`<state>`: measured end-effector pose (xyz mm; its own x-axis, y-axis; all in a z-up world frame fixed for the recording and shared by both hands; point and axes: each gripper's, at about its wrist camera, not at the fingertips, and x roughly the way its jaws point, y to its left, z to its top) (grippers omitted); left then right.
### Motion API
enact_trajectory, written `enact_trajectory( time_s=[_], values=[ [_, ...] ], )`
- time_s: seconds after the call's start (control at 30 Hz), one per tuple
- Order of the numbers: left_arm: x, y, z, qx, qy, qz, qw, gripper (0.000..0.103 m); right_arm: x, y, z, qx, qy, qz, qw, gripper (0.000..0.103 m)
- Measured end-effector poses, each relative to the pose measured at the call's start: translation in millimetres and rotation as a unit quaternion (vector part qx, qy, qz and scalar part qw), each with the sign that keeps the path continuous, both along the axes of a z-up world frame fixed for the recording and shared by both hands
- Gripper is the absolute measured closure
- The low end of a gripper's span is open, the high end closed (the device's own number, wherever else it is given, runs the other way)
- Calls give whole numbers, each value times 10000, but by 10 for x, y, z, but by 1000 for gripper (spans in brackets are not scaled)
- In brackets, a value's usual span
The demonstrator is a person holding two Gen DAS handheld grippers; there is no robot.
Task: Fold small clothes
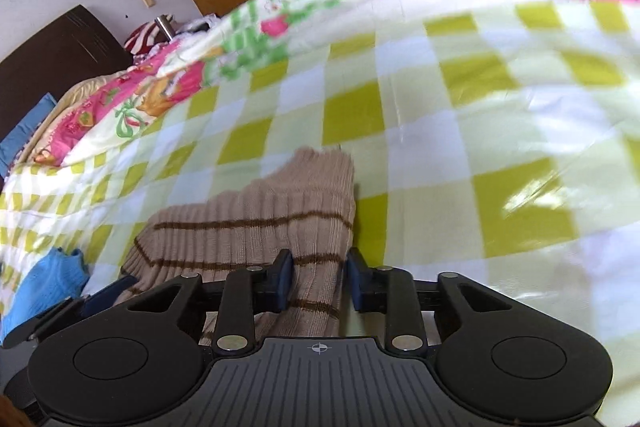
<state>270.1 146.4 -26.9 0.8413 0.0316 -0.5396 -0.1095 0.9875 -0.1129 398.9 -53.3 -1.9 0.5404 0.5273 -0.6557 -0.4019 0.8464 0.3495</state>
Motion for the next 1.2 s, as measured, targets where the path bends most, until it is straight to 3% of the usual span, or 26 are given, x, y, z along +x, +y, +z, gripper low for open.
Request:
enact_trajectory(
  time_s=[0.13,0.23,0.33,0.43,0.53,0.67,0.83,1.03,1.2],
  values=[
    [-355,-26,87,209,25,60,9998,45,-703,-117,198,-310,-445,383,9978,71],
    [-655,-102,30,322,244,-40,9992,45,-1161,-136,137,-508,-402,692,9955,72],
    [-821,-191,-147,365,677,-114,9970,44,-1376,-36,-79,-1101,-430,824,9896,71],
    [-894,-218,-260,247,907,-125,9955,41,-1349,-68,-271,-1145,-181,764,9903,68],
    [-933,-235,-144,364,946,-96,9948,41,-1372,-110,-97,-1017,-168,754,9918,68],
    [-987,-273,7,524,848,41,9950,42,-1468,-56,17,-1273,-427,700,9885,69],
    [-947,-346,-140,844,1062,17,9908,39,-1466,-28,-42,-1355,-333,586,9885,69],
    [-1021,-365,25,805,890,106,9927,40,-1504,-50,-3,-1371,-395,519,9884,69],
    [-1011,-353,-154,712,1168,133,9905,38,-1508,-15,-64,-1461,-343,506,9874,69]
  ],
)
